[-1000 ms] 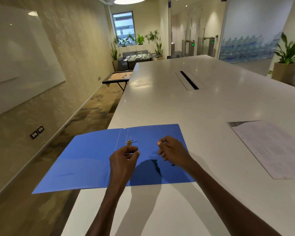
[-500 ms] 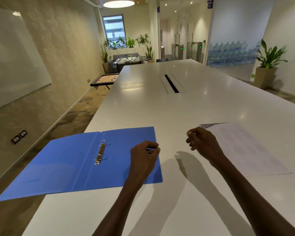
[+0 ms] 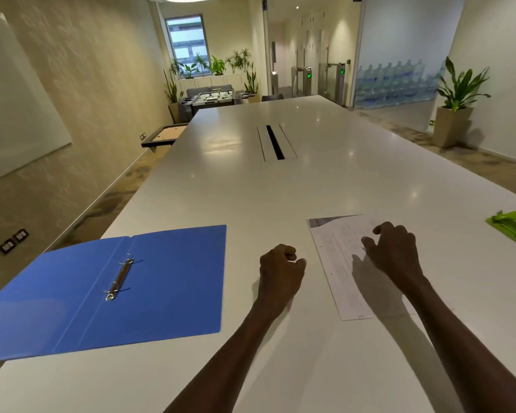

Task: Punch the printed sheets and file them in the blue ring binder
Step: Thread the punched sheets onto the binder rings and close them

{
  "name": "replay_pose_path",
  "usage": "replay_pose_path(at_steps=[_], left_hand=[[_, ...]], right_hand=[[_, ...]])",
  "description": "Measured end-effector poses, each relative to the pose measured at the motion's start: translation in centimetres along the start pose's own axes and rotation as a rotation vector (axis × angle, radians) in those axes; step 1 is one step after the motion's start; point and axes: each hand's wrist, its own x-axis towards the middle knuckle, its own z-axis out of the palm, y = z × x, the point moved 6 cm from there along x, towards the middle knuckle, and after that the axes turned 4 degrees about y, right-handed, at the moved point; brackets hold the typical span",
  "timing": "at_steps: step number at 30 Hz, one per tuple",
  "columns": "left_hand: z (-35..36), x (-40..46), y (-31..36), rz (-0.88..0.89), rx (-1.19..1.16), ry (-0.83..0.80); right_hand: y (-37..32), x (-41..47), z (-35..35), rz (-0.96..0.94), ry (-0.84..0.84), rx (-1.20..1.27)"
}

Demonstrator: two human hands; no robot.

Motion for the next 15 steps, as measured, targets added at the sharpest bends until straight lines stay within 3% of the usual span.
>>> replay_pose_path(at_steps=[6,15], left_hand=[[4.6,0.7,2.1,-0.016,0.108,0.028],[7.9,0.5,2.9,0.011,0.321,-0.027]], right_hand=[[3.4,1.5,-0.3,0.159,-0.133,-0.171],[4.1,2.1,1.0,0.158,-0.221,-0.282]])
